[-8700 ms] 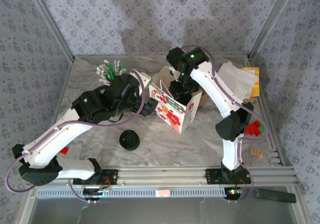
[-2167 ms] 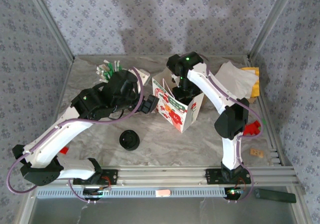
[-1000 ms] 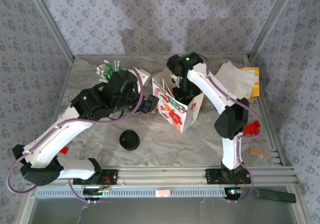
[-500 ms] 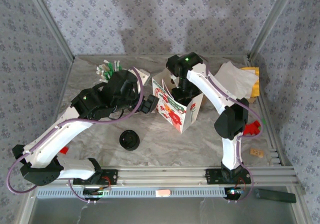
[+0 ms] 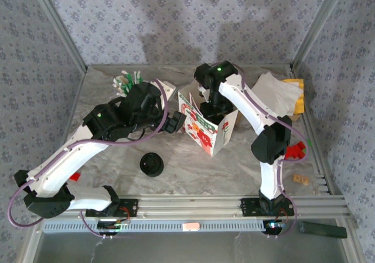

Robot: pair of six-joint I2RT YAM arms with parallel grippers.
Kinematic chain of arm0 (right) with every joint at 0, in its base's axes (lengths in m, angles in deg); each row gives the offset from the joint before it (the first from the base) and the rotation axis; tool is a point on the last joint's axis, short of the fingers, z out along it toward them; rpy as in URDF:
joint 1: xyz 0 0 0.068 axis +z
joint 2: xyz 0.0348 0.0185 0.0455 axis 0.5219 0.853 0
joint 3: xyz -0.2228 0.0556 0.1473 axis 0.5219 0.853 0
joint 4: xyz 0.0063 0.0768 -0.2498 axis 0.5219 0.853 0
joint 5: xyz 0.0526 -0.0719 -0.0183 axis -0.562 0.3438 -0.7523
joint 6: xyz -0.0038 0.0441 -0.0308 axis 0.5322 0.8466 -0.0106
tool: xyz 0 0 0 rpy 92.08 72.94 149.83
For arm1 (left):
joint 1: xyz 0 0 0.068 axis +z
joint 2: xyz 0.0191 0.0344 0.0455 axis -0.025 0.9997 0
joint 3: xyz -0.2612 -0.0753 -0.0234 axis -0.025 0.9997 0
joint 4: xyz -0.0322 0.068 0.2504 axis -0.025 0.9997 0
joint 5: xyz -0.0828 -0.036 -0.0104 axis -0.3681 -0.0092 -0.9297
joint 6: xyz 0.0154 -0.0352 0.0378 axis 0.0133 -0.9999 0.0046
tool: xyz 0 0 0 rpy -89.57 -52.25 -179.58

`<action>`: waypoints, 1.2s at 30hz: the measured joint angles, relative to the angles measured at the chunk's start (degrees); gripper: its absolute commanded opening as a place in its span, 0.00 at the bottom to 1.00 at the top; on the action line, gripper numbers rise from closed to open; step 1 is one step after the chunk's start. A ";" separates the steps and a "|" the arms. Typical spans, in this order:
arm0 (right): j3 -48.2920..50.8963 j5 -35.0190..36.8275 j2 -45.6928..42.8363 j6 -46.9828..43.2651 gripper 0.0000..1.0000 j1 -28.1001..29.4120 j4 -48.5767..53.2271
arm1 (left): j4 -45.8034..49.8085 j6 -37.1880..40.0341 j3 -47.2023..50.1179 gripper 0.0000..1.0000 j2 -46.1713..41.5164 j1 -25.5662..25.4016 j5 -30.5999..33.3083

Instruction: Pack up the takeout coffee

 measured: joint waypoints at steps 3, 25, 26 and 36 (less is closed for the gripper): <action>-0.04 0.00 0.13 0.00 0.55 0.17 -0.02 | 0.00 0.02 0.00 1.00 0.00 0.00 0.00; -0.17 -0.04 1.62 0.00 0.55 0.26 0.00 | 0.22 0.02 0.00 1.00 -0.09 0.00 0.02; -0.11 -0.02 1.62 -0.02 0.55 0.26 0.00 | 0.22 0.02 0.00 1.00 -0.09 0.00 0.02; 2.51 -0.07 1.62 0.00 0.55 0.26 0.04 | 0.24 0.04 0.00 1.00 -0.09 0.00 0.00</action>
